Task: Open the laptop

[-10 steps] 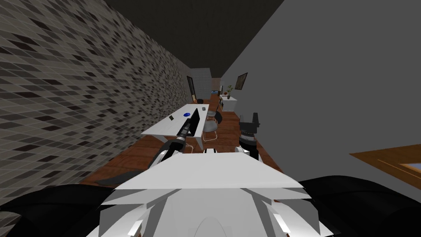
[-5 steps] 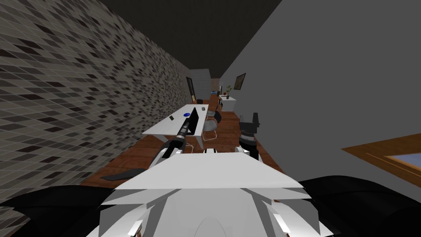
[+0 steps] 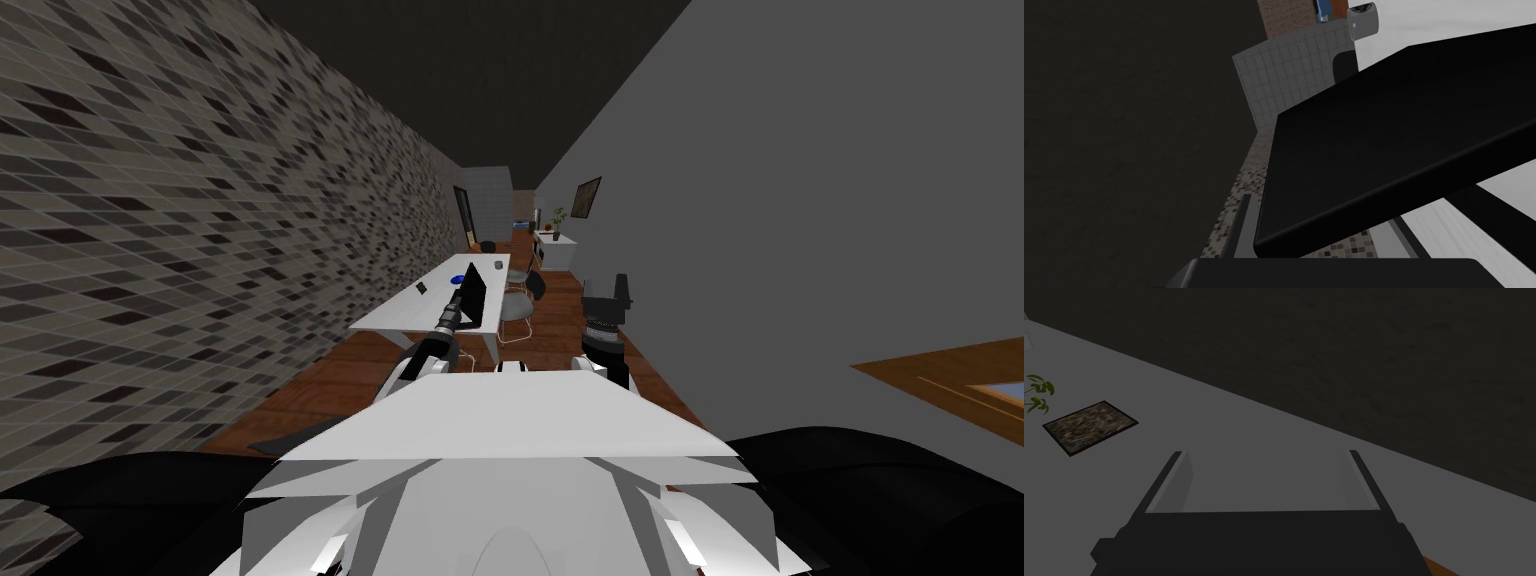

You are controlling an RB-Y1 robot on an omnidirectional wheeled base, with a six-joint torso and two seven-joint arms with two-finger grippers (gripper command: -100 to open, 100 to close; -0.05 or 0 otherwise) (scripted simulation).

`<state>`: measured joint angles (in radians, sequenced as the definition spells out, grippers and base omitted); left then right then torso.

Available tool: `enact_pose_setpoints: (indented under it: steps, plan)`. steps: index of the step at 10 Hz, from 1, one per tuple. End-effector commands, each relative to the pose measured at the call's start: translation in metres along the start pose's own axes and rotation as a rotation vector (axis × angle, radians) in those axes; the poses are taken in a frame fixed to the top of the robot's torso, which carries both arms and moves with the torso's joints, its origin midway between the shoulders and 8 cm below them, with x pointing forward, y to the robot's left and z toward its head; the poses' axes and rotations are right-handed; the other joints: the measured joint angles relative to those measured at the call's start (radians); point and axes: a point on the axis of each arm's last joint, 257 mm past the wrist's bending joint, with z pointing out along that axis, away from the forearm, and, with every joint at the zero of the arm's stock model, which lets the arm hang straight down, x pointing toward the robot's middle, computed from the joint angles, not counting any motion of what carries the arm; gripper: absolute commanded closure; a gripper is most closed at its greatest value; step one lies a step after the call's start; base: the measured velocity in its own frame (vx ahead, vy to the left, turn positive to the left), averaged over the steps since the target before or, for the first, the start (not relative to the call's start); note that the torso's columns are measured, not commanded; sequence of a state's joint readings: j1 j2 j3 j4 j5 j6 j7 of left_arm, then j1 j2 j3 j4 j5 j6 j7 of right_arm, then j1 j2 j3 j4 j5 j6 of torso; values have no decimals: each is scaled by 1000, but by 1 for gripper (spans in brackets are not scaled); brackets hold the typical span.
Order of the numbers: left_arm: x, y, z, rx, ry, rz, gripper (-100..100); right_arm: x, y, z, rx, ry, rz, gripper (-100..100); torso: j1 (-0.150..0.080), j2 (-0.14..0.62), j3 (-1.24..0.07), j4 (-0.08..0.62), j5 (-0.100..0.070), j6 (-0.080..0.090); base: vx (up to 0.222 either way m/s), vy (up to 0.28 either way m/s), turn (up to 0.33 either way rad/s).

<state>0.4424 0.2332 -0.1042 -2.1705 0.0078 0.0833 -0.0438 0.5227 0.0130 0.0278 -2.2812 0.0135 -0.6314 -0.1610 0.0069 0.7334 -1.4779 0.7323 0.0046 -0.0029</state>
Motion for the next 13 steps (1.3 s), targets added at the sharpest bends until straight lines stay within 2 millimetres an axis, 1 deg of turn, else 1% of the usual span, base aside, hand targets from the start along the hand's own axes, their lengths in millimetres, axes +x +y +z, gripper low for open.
enact_pose_setpoints:
  steps: [1,2,3,5,6,7,10,13]
  plan:
    - [4,12,2,-34,-4,-108,100,0,0,0,0,0,0,0,-2,0,0,0,-1,2,31,110,12]
    - [2,5,3,-13,-4,-79,100,0,0,0,0,0,0,0,-3,-1,-1,1,-1,3,14,58,14]
    - [7,14,7,-18,-9,-167,100,0,0,0,0,0,0,0,-9,0,0,2,-3,5,-9,86,32]
    - [14,24,11,-24,-13,-250,100,0,0,0,0,0,0,0,-7,2,2,3,-2,6,-21,80,-43]
    - [18,28,13,-26,-15,-291,100,0,0,0,0,0,0,0,-16,1,2,1,-3,10,-10,4,-32]
    - [22,33,14,-29,-17,-333,100,0,0,0,0,0,0,0,-18,0,0,0,-4,11,-13,7,-44]
    - [22,33,14,-29,-17,-333,100,0,0,0,0,0,0,0,-8,2,0,5,-4,4,-7,4,-23]
    - [22,33,14,-29,-17,-333,100,0,0,0,0,0,0,0,-7,8,4,8,-5,3,4,-2,13]
